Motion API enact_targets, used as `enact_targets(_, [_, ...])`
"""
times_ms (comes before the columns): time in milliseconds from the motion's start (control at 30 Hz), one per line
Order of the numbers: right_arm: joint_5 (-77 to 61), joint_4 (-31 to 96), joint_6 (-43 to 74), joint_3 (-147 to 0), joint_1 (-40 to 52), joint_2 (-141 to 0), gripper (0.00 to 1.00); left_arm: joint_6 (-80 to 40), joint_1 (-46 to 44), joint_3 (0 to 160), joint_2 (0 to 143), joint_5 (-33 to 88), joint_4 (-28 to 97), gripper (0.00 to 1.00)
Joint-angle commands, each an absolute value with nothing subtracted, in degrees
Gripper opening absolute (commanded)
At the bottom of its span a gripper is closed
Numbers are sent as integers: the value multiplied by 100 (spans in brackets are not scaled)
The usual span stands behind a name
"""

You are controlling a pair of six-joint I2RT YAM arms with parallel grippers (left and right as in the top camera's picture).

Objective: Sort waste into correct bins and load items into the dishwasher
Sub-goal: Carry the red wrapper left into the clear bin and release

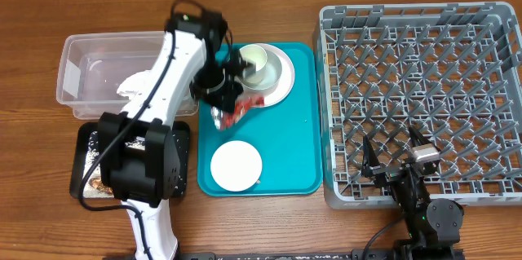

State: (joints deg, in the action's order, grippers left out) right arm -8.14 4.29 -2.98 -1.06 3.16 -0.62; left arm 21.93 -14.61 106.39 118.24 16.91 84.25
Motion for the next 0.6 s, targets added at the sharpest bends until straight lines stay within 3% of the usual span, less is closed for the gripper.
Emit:
enact_targets(0, [-792,399,-276,-45,357,-16,100,1667,-1382,11463,11795,1306,8552,4])
enact_targets(267, [-792,399,-276,-45,357,-16,100,25,-701,12092,11795,-156,8324,4])
enact_targets(567, [-792,399,-276,-45,357,-16,100,-692,550,12079,11797,-191,8252,4])
